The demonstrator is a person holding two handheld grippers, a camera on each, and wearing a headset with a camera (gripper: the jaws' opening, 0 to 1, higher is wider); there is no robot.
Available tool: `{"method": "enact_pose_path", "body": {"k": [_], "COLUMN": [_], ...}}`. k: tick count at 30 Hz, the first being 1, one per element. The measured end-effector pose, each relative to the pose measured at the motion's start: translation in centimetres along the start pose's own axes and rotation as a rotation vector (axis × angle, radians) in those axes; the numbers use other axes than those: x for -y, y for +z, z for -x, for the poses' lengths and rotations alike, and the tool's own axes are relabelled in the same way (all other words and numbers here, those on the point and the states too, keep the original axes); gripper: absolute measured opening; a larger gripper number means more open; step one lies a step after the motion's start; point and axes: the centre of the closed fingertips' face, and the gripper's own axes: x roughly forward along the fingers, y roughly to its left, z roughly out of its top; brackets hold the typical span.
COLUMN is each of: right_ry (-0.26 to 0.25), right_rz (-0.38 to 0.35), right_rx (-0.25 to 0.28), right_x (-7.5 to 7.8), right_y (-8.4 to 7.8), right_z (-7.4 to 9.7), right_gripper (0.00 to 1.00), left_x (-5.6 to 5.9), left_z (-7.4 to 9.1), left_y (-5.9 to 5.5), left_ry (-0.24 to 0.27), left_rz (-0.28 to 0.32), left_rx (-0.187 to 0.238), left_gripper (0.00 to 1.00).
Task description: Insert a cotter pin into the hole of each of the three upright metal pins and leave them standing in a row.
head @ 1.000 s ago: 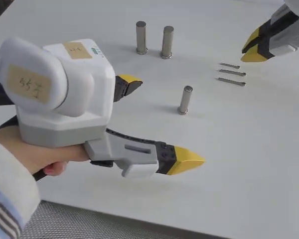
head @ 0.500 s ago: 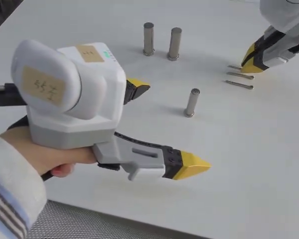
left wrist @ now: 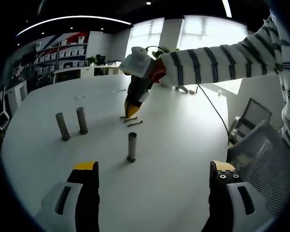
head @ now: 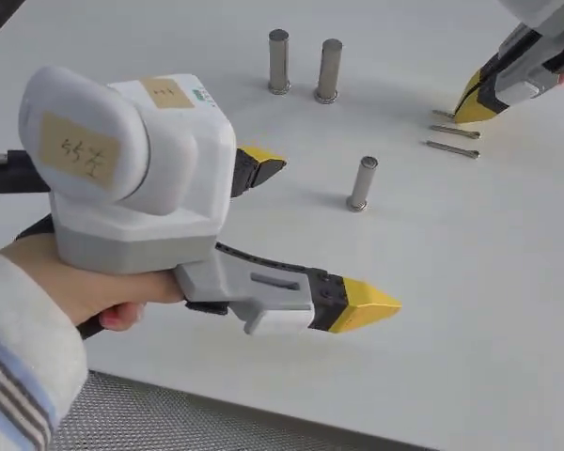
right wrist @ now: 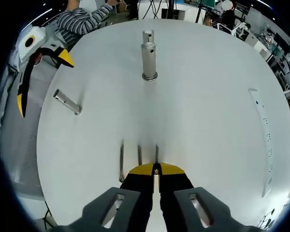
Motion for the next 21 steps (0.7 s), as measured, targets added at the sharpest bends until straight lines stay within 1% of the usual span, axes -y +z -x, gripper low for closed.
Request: {"method": "enact_pose_path", "body": {"k": [2, 3, 4, 8, 9, 12, 13, 15, 16, 17, 18, 20, 21], "right_ry": [0.019, 0.034, 0.039, 0.036, 0.03, 0.007, 0.005, -0.002, -0.006, -0.007, -0.007, -0.013, -0.017], "right_rz": [0.017, 0.053, 0.066, 0.048, 0.049, 0.086, 0.082, 0.055, 0.022, 0.014, 0.021, 0.034, 0.025], "right_rx": [0.007, 0.005, -0.003, -0.029, -0.031, -0.032, -0.033, -0.036, -0.041, -0.042, -0.043, -0.047, -0.049], "right_x": [-0.3, -0.4, -0.5, -0.6, -0.2, 0.0, 0.1, 0.7, 0.8, 0.8, 0.8, 1.0, 1.1], "right_y": [0.0, 0.1, 0.1, 0.2, 0.3, 0.2, 0.2, 0.2, 0.2, 0.2, 0.2, 0.2, 0.1], "right_z": [0.1, 0.1, 0.1, 0.2, -0.1, -0.3, -0.3, -0.3, -0.3, -0.4, -0.6, -0.7, -0.7], "right_gripper": [0.0, 0.0, 0.0, 0.0, 0.0, 0.0, 0.0, 0.0, 0.0, 0.0, 0.0, 0.0, 0.0], "left_x": [0.1, 0.0, 0.0, 0.0, 0.0, 0.1, 0.1, 0.0, 0.0, -0.2, -0.2, -0.4, -0.5], "left_z": [0.0, 0.0, 0.0, 0.0, 0.0, -0.1, -0.1, -0.2, -0.2, -0.2, -0.3, -0.3, -0.3], "left_y": [0.1, 0.1, 0.2, 0.4, 0.5, 0.7, 0.8, 1.1, 1.1, 1.2, 1.3, 1.6, 1.8], "left_ry": [-0.003, -0.003, -0.001, 0.003, 0.004, 0.0, 0.0, 0.002, 0.007, 0.014, 0.018, 0.028, 0.028], "left_rz": [0.009, 0.011, 0.011, 0.012, 0.02, 0.026, 0.027, 0.02, 0.017, 0.016, 0.019, 0.03, 0.038], "left_rx": [0.004, 0.006, 0.007, 0.008, 0.013, 0.022, 0.025, 0.035, 0.037, 0.04, 0.041, 0.057, 0.065], "left_gripper": [0.94, 0.94, 0.94, 0.94, 0.94, 0.93, 0.93, 0.91, 0.9, 0.9, 0.9, 0.91, 0.91]}}
